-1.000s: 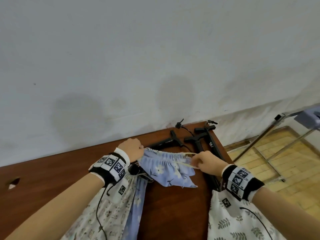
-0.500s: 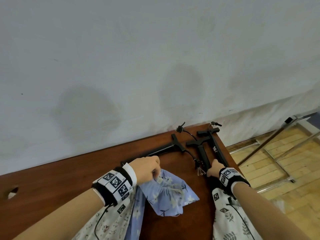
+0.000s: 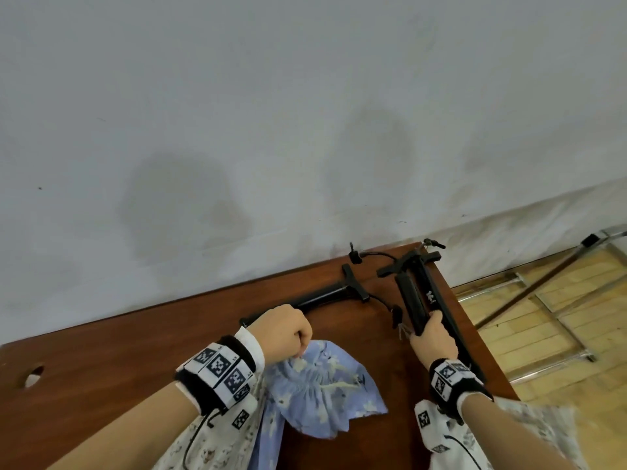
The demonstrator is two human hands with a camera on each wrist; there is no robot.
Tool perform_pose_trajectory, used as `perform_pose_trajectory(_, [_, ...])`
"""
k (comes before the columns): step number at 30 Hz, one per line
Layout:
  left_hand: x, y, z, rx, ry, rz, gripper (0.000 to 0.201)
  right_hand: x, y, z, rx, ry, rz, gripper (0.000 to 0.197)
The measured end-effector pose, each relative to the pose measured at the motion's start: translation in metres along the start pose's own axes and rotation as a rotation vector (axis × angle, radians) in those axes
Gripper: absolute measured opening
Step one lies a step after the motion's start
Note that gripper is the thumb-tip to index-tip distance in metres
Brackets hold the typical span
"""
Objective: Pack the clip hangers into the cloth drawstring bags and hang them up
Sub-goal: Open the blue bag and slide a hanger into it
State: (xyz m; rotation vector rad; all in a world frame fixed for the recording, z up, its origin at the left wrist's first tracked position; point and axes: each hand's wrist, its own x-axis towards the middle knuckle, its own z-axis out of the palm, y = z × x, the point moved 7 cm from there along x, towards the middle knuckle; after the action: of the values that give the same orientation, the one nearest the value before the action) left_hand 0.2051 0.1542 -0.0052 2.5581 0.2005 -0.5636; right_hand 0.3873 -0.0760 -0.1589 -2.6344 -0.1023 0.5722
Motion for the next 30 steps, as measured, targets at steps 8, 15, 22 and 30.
perform_pose_trajectory(8, [-0.023,0.038,-0.043,0.039,0.477,0.050,0.027,-0.070,-0.028,-0.074,0.017,0.379,-0.304,0.057])
perform_pose_trajectory(15, [-0.027,0.071,-0.086,0.277,0.575,-0.043,0.054,-0.139,-0.051,-0.117,-0.033,0.463,-0.595,0.049])
perform_pose_trajectory(22, [-0.015,0.072,-0.049,-0.072,0.418,-0.097,0.041,-0.176,-0.044,-0.141,0.070,0.512,-0.516,0.036])
perform_pose_trajectory(30, [-0.032,0.116,-0.002,-0.582,0.417,0.128,0.027,-0.195,-0.064,-0.107,0.516,0.082,-0.520,0.038])
